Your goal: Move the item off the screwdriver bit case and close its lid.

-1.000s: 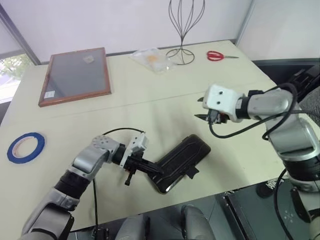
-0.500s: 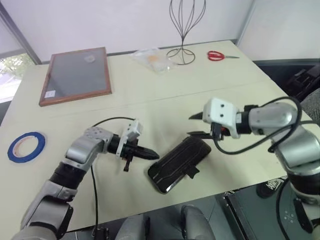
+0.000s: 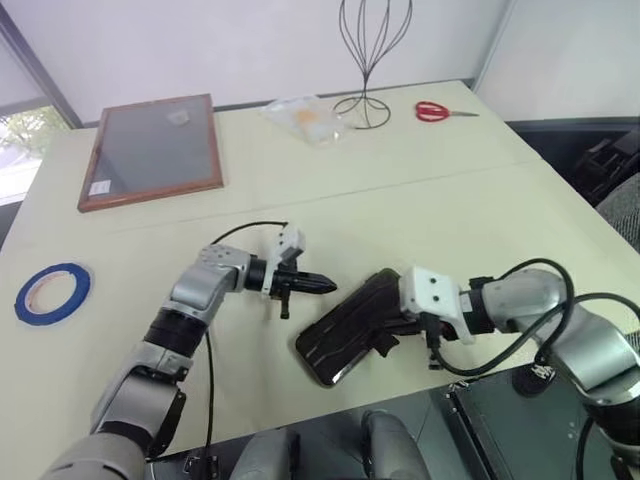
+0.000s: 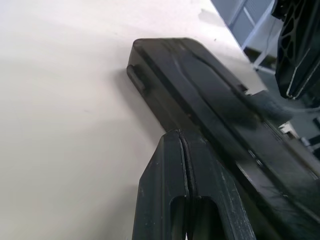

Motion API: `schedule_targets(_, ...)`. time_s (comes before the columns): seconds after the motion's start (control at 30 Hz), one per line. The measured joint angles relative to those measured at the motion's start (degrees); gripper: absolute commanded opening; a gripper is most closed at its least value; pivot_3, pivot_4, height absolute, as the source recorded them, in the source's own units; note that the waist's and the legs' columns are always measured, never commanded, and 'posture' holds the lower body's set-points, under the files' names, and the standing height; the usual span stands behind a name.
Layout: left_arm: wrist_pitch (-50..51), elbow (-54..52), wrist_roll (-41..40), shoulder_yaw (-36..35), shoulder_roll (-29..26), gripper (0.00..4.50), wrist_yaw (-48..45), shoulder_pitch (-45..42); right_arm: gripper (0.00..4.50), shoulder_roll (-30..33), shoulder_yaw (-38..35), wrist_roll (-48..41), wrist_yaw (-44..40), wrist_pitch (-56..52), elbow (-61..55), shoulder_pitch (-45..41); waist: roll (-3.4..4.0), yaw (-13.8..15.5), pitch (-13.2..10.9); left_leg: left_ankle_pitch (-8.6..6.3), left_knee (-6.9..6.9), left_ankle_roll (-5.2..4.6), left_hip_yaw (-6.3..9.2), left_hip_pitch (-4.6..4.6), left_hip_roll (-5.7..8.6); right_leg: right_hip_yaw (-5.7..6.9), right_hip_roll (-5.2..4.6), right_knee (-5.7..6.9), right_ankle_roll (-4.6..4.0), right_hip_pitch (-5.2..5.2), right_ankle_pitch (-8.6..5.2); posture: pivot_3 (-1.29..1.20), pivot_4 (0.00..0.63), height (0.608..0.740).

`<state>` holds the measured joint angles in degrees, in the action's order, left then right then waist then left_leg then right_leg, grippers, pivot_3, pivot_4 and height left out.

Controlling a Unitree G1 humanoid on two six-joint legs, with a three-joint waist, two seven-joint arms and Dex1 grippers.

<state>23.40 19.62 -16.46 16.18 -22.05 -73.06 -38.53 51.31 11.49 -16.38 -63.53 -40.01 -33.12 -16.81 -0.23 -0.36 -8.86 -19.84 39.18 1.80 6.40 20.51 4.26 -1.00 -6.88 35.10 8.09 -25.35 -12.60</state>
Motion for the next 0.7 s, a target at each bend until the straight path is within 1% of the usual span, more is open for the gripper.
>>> schedule_targets(0.13, -2.3, 2.2, 1.9, 1.1, 1.9, 0.0, 0.0, -0.7, 0.06, 1.2, 1.7, 1.4, 0.2, 1.6, 1.0, 2.6, -0.02, 0.0, 0.0, 0.0, 0.0, 0.0, -0.01, -0.01, 0.0, -0.01, 0.0, 0.0, 0.0, 0.01, 0.0, 0.0, 0.15, 0.74)
schedule_targets(0.33, -3.1, 2.8, 3.3, 1.5, 2.8, 0.0, -0.3, -0.7, 0.06, 3.7, 1.6, 1.8, 0.2, 3.1, 1.0, 4.8, -0.05, 0.0, 0.0, 0.0, 0.0, 0.0, -0.01, -0.01, 0.0, 0.0, 0.0, 0.0, 0.0, 0.01, 0.0, 0.0, 0.15, 0.74)
schedule_targets(0.5, -3.7, 2.9, 3.5, 1.6, 3.9, 0.0, -0.2, -0.7, 0.06, 3.7, 1.6, 2.1, 0.7, 3.2, 1.0, 5.0, -0.07, 0.1, 0.0, 0.0, 0.02, 0.0, -0.01, -0.01, 0.0, 0.0, 0.0, 0.0, 0.0, 0.02, 0.0, 0.0, 0.15, 0.74)
schedule_targets(0.7, -4.3, 3.1, 4.7, 2.3, 4.0, 0.0, -0.5, -0.7, 0.06, 3.6, 2.7, 3.3, 1.8, 3.3, 2.0, 5.3, -0.07, 0.2, 0.0, 0.0, 0.02, 0.0, -0.01, -0.02, 0.0, 0.0, 0.0, 0.0, 0.0, 0.02, 0.0, 0.0, 0.15, 0.74)
